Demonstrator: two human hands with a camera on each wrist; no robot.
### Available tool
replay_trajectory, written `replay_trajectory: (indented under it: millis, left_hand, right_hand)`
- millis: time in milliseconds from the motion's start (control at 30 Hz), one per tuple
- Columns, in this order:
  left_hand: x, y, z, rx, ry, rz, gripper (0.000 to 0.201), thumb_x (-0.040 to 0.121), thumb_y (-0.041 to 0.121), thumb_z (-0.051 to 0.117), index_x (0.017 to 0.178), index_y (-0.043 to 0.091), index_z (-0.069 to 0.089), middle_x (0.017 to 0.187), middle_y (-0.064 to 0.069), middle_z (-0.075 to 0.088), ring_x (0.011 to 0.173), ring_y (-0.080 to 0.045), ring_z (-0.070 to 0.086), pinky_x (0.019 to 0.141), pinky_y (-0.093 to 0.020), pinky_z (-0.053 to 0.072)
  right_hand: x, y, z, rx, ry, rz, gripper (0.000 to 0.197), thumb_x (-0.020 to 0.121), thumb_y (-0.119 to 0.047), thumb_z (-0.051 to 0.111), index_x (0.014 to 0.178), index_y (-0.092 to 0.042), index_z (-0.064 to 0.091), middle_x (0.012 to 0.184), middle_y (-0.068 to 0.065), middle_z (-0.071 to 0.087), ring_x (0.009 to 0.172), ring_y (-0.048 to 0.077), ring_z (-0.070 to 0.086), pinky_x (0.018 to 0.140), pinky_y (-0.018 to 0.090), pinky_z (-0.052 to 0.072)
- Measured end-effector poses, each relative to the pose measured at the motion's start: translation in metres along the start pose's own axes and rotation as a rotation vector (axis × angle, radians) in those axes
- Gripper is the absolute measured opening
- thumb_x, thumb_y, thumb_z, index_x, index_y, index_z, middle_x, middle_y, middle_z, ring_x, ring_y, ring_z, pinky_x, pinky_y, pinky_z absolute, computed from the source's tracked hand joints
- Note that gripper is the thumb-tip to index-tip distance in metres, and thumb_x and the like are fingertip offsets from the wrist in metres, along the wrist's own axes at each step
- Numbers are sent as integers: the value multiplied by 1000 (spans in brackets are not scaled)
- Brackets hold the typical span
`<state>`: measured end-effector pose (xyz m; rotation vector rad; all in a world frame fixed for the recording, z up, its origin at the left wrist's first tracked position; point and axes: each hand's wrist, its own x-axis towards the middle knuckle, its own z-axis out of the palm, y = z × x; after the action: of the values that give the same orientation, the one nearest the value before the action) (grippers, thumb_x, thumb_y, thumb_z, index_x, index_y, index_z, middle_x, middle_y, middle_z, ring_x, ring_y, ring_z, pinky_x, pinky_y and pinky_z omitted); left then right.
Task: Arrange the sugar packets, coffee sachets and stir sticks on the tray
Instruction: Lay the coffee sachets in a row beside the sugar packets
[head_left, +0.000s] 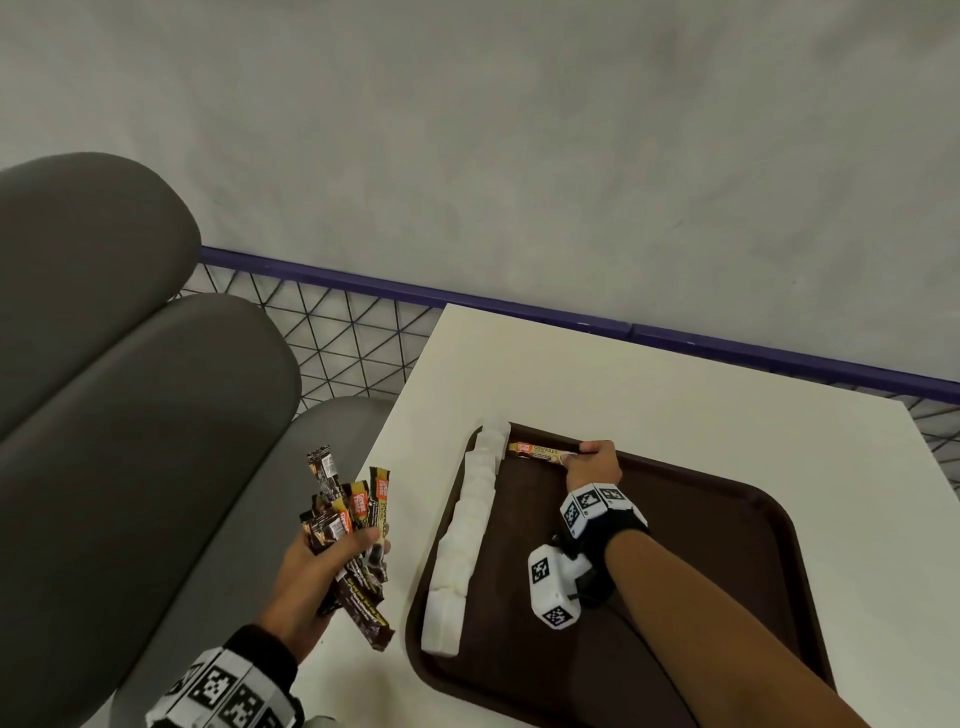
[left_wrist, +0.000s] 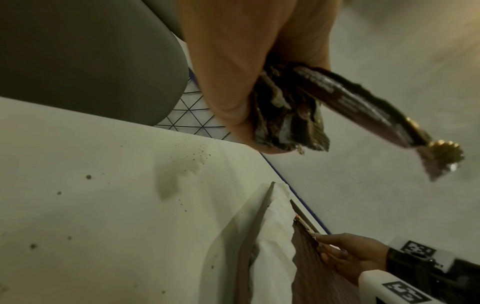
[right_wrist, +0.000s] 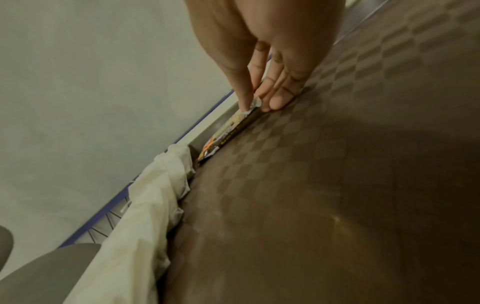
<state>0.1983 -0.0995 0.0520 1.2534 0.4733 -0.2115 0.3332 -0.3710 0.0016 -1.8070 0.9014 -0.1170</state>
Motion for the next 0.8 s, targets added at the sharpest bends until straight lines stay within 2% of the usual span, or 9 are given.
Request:
replay_trajectory:
  millis: [133,200,267,367,433,500,567,667,800]
  left_hand:
    - [-1,0,2,9,-25,-1,50,66,7,78,111,6,57,99,-21,67,84,-29,66,63,-37,53]
    - [-2,0,3,2,-27,2,43,71,6,75,111,7,58,99,-21,67,84,-29,67,64,-37,53]
    - [-4,1,5,-3,-32,1,46,69,8,78,110,9,58,98,-20,68,82,-29,68,61,-37,54]
    - [-8,2,6,-3,-49,4,59,53,18,80,107,10,59,93,-19,68,76,-25,69,56,-32,55]
    - [-9,2,6,-1,-73,0,59,54,19,80,109,10,59,91,-16,69,76,-23,69,57,-33,55]
    - [-10,1,9,-2,-101,-9,49,65,12,79,109,10,59,91,-16,69,77,-24,68,58,-33,56]
    - [-10,0,13,-17,-113,-10,39,74,5,74,109,9,59,93,-17,67,79,-25,67,58,-33,56]
    - [-8,-2,20,-43,-113,-17,33,79,4,69,110,10,60,92,-12,70,81,-24,67,66,-37,54]
    - [-10,-3,32,-69,-121,-22,27,83,3,64,110,7,62,94,-11,73,83,-25,69,73,-36,54]
  right_hand:
    - [1,1,6,-48,5,-4,22,82,0,62,88,-11,44,109,20,59,79,25,51,67,30,42]
    - [1,2,7,-68,6,-14,22,83,0,61,88,-10,43,111,20,57,81,27,53,68,31,43]
    - [1,2,6,-94,8,-23,21,82,-1,62,90,-9,44,114,21,55,93,33,57,73,34,45]
    - [0,1,-2,-161,13,-35,28,81,-6,67,103,-4,50,120,20,50,112,36,50,88,40,45]
    - [-6,-1,-10,-256,14,-57,33,82,-15,67,109,-6,50,123,17,49,118,34,44,95,43,39]
    - [-15,-4,-17,-342,3,-120,32,83,-21,65,110,-11,52,123,14,50,120,32,41,99,42,33]
    - [-29,-6,-21,-351,-36,-228,25,83,-22,63,106,-15,56,119,10,55,117,29,44,100,41,33]
    - [-60,-8,-23,-153,-266,-341,3,84,-17,62,85,-19,60,100,6,63,101,23,56,89,31,42]
    - [-112,-9,-26,-77,-697,-343,13,90,-27,56,92,-15,63,86,-10,60,81,4,54,79,20,40]
